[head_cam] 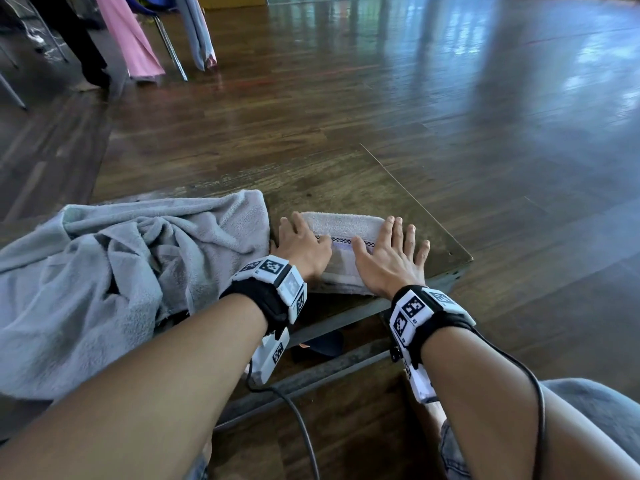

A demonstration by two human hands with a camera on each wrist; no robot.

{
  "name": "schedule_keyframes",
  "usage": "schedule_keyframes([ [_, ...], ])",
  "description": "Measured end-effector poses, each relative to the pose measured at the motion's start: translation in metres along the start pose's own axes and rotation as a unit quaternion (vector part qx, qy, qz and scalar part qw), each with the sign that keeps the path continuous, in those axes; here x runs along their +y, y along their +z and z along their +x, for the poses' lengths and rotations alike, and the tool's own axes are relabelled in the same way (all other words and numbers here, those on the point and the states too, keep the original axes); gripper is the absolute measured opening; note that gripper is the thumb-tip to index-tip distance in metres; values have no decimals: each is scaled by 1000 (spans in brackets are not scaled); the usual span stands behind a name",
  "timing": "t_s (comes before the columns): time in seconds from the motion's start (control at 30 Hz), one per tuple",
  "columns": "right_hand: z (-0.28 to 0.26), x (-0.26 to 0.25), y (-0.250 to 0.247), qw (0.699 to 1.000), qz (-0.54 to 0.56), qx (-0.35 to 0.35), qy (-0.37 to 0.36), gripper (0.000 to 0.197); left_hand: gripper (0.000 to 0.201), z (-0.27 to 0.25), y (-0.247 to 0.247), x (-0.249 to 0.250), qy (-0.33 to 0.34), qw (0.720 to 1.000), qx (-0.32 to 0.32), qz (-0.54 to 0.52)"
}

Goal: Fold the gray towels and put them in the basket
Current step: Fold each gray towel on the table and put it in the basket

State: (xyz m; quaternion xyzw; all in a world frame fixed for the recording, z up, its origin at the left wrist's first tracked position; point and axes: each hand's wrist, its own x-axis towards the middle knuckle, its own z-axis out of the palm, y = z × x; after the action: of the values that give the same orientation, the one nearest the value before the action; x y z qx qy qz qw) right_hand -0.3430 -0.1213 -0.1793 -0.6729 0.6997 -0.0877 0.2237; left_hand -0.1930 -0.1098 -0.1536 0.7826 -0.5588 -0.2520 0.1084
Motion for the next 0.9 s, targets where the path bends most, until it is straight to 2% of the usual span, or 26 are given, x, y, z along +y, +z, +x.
schedule_keyframes([
  [0.13,0,0,-1,1000,-1,-2,-3,86,62,2,-4,3,-10,994,102,-38],
  [0.23,-1,1,-2,1000,-6,-10,-10,87,54,4,-8,2,-12,989,124,-78],
  [0.3,-1,1,-2,1000,-7,-13,-12,88,37,5,-12,3,-18,984,133,-117],
  [0.33,-1,1,-2,1000,-5,-12,-12,88,27,5,-15,4,-20,980,133,-145],
  [0.47,-7,-3,-5,1000,18,-11,-11,87,22,-3,-28,8,-17,957,92,-275],
  [0.6,-15,-14,-20,994,112,-1,-11,76,20,-24,-59,8,-1,909,33,-416],
  [0.7,-22,-26,-36,970,243,-7,-22,76,34,-45,-94,4,4,854,-37,-519],
  [0.77,-33,-40,-50,934,352,-40,-44,83,31,-62,-119,-3,25,825,-60,-561],
  [0.83,-48,-58,-63,898,430,-80,-55,89,25,-80,-142,-13,46,811,-73,-579],
  [0.9,-65,-82,-75,878,460,-113,-67,84,21,-101,-165,-25,60,803,-75,-588],
])
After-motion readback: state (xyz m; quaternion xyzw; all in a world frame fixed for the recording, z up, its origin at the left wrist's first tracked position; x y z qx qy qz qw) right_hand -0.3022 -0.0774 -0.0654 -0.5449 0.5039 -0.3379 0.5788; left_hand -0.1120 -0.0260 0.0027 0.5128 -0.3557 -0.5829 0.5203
